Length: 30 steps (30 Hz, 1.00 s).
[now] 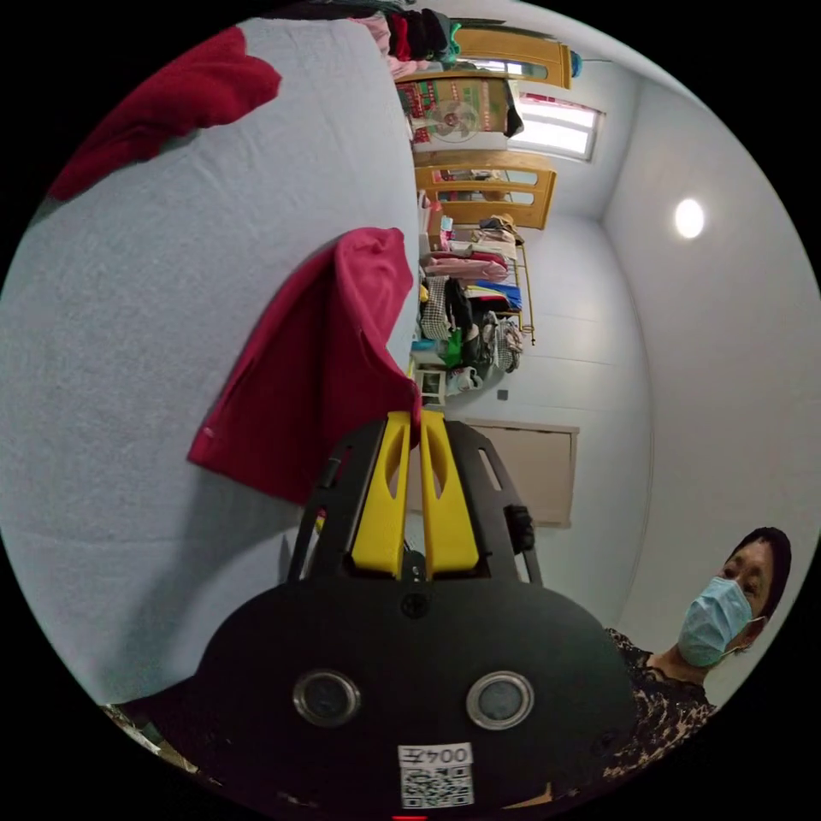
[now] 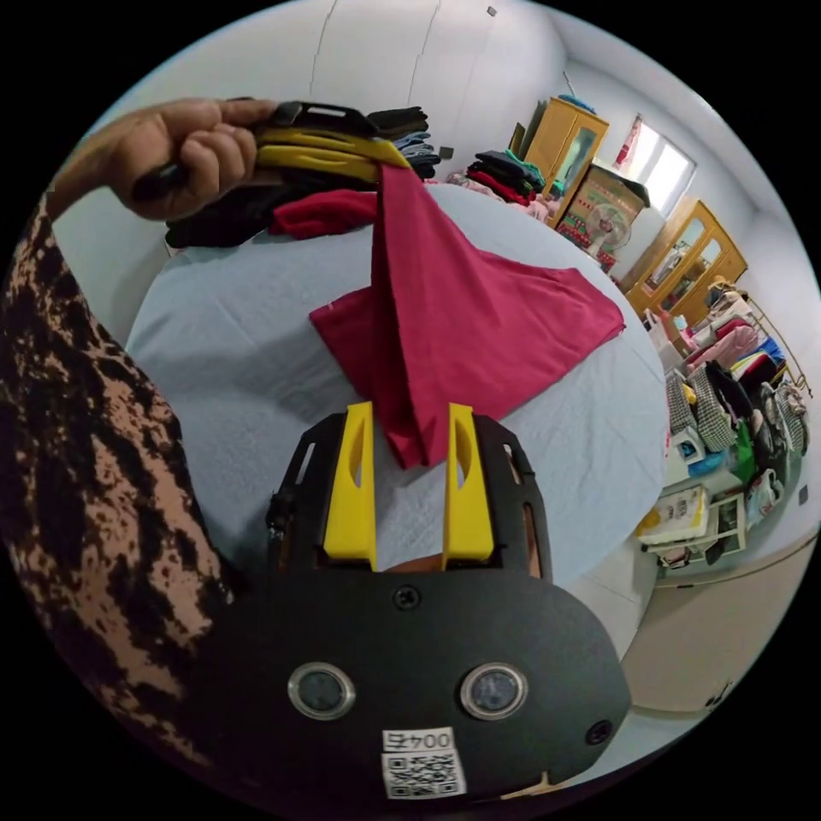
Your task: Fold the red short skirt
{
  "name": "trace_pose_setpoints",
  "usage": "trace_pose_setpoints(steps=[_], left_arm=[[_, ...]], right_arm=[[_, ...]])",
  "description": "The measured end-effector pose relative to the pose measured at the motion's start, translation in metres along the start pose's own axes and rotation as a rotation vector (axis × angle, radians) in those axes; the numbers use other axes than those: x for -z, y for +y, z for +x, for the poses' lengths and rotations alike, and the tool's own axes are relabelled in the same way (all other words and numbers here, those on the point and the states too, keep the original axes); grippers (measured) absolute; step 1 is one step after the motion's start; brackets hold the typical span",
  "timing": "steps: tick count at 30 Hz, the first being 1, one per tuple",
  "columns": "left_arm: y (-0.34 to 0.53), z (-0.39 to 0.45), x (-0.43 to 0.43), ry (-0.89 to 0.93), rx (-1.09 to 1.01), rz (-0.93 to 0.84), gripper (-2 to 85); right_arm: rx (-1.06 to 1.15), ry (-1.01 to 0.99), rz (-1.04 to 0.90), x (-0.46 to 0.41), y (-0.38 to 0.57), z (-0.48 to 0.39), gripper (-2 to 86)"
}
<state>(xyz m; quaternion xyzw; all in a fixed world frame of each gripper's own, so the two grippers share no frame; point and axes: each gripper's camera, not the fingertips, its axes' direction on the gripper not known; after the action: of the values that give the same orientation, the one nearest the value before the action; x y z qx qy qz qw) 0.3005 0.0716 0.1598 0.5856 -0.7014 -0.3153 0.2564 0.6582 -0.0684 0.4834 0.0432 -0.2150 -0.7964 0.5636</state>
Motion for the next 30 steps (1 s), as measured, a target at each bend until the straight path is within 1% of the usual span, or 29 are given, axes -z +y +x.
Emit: trace_pose_setpoints(steps=[7, 9, 12, 15, 19, 22, 24, 25, 28, 30], left_arm=[[-0.007, 0.026, -0.02, 0.017, -0.037, -0.037, 2.1], [-0.008, 0.029, -0.024, 0.021, -0.039, -0.04, 2.1], [-0.011, 0.032, -0.03, 0.034, -0.034, -0.038, 2.1], [-0.015, 0.037, -0.037, 0.053, -0.034, -0.039, 2.2], [-0.023, 0.043, -0.049, 0.043, -0.053, -0.06, 2.2], [-0.027, 0.036, -0.055, 0.03, -0.044, -0.071, 2.2], [-0.027, 0.03, -0.055, 0.01, -0.048, -0.072, 2.1], [-0.028, 0.026, -0.054, -0.036, -0.07, -0.081, 2.1], [-0.029, -0.004, -0.05, -0.229, -0.093, -0.119, 2.0], [-0.027, -0.031, -0.053, -0.28, -0.075, -0.15, 2.0]], right_arm=[[0.04, 0.07, 0.015, 0.004, -0.002, -0.022, 12.7], [0.018, 0.099, 0.022, 0.007, -0.004, -0.023, 12.8], [-0.033, 0.139, -0.02, 0.006, -0.006, -0.015, 13.0], [-0.061, 0.153, -0.045, 0.011, -0.001, -0.005, 11.2], [-0.095, 0.201, -0.035, 0.032, 0.012, 0.014, 4.8], [-0.092, 0.214, -0.037, 0.047, 0.014, 0.031, 3.2], [-0.09, 0.198, -0.035, 0.062, 0.014, 0.043, 2.9], [-0.092, 0.172, -0.026, 0.071, 0.016, 0.051, 2.9], [-0.075, 0.114, -0.098, 0.067, 0.027, 0.065, 2.7], [-0.084, 0.088, -0.122, 0.065, 0.032, 0.074, 2.3]])
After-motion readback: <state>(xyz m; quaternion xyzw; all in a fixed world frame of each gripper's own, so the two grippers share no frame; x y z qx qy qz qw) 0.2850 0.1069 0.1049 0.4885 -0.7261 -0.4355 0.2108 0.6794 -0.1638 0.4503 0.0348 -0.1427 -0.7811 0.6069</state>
